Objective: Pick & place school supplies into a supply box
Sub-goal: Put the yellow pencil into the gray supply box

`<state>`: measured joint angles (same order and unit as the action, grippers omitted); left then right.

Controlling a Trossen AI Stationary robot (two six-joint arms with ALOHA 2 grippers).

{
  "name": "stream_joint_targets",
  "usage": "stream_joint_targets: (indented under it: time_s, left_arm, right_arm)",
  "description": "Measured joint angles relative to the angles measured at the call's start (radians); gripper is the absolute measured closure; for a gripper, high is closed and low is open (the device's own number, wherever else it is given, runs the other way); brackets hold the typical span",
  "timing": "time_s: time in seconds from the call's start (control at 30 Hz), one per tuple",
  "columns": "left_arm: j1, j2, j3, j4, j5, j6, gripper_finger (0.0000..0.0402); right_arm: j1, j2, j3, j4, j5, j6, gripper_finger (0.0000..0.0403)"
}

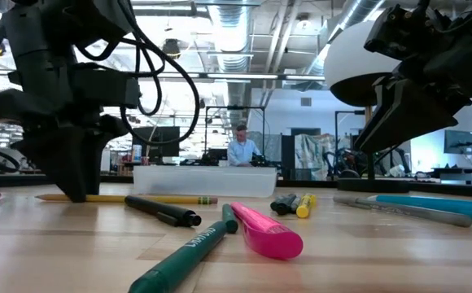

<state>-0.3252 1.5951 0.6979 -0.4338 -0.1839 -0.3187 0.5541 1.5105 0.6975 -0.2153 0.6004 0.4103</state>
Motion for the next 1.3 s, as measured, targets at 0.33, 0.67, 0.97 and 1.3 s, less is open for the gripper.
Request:
stream_joint_targets:
  time_s: [0.33,0.67,0.97,1.3]
  left_arm:
    - [0.002,0.0,0.001,-0.047,-0.03,-0.005,0.0352]
    - [0.008,-0.001,0.003,-0.118,-0.126,0.004,0.0396]
    - [-0.06,0.012,0.028,-0.226,-0.268,0.013,0.04]
    - [-0.149,0.012,0.048,-0.27,-0.392,0.029,0.0398]
  right_arm:
    - [0.0,0.0,0.0,0.0,0.0,0.0,0.0282]
    - [0.0,0.0,0.0,0.0,0.0,0.0,0.0282]
    - [0.001,0.0,0.0,0.0,-0.001,0.0,0.0282]
    - [0.0,0.0,0.0,0.003,-0.001,0.0,0.0282]
